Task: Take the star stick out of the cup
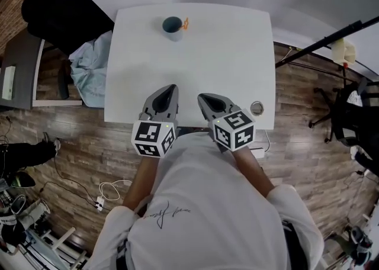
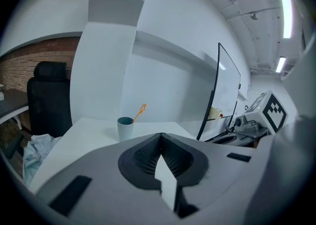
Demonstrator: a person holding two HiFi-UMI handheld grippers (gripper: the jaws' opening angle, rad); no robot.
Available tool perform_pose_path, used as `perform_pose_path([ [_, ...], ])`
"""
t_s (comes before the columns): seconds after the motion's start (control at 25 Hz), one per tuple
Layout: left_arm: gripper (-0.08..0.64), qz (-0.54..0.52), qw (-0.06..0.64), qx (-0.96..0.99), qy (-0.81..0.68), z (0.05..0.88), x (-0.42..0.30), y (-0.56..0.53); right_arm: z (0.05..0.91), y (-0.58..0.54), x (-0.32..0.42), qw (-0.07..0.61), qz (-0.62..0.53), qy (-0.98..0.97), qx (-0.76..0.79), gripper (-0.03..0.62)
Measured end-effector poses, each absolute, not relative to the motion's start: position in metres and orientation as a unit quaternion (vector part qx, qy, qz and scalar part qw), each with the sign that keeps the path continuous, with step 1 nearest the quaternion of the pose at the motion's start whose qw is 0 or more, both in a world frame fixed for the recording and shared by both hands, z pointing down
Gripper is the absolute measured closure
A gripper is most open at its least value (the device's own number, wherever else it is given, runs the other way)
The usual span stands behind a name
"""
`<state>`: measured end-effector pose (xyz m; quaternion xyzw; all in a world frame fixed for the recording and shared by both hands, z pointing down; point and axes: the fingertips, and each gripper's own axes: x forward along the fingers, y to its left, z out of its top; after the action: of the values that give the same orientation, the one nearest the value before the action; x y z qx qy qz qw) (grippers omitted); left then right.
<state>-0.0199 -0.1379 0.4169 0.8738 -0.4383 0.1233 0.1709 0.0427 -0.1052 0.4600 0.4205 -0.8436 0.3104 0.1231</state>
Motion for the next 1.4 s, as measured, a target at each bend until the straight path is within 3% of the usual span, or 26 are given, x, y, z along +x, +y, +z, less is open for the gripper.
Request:
perform_pose_path([
  [1.4, 0.557, 0.112, 0.248, 0.847, -0.456, 0.441, -0.031, -0.15, 0.457, -0.222, 0.032, 0.112, 0.239, -0.858, 0.441, 0.576],
])
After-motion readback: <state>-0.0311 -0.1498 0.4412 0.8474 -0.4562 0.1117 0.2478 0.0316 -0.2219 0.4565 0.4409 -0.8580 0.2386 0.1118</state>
